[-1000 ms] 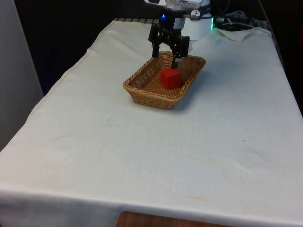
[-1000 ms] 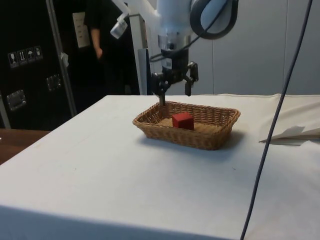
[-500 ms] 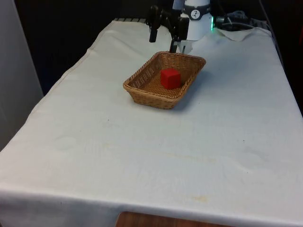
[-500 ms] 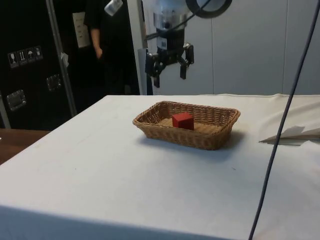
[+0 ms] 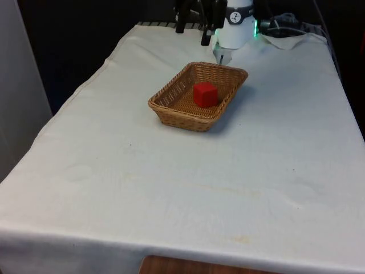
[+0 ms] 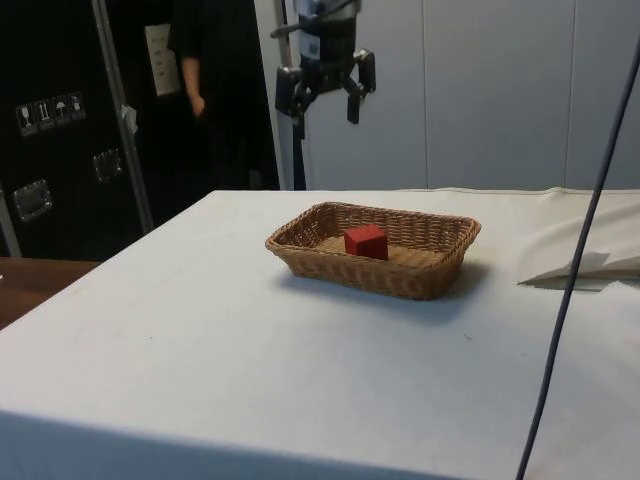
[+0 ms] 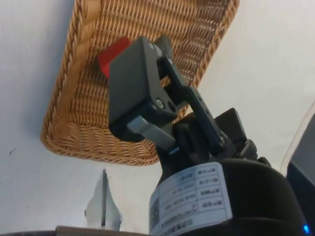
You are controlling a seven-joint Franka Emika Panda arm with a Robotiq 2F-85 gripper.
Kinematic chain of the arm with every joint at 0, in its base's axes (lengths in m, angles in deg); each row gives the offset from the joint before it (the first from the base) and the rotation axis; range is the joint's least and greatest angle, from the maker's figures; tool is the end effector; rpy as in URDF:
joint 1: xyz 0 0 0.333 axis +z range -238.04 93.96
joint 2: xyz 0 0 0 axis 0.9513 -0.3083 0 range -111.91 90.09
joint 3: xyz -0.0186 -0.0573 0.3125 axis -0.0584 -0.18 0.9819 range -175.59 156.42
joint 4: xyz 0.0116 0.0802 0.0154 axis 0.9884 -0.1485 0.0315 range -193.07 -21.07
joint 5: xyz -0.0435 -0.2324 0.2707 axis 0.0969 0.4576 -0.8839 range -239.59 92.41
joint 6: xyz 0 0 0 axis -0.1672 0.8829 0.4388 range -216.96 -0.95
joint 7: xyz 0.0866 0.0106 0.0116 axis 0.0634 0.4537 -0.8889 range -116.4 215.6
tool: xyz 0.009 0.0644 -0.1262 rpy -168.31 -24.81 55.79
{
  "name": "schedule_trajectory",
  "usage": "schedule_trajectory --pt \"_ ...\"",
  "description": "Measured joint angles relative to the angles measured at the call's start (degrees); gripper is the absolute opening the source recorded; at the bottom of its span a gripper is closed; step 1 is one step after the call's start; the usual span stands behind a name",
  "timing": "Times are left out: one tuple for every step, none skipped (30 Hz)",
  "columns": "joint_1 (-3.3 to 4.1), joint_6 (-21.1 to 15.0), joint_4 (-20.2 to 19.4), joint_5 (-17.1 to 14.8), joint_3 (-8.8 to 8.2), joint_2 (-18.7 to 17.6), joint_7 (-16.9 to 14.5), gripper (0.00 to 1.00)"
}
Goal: Pick up the cube and place it into the basket.
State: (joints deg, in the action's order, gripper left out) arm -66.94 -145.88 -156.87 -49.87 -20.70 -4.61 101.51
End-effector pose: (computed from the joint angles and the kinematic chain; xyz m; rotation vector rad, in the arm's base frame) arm 0.4675 -0.0543 0.3535 2.7769 -1.0100 0.3929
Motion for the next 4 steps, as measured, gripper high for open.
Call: schedule_trajectory --pt "0.0 0.34 0.34 0.0 0.06 0.11 0.0 1.0" --pt "0.0 0.8 0.69 0.0 0.11 0.23 0.0 1.0" --pt "0.0 1.2 1.09 0.0 0.17 0.34 0.0 1.0" --pt "0.0 1.2 1.09 0.0 0.17 0.34 0.0 1.0"
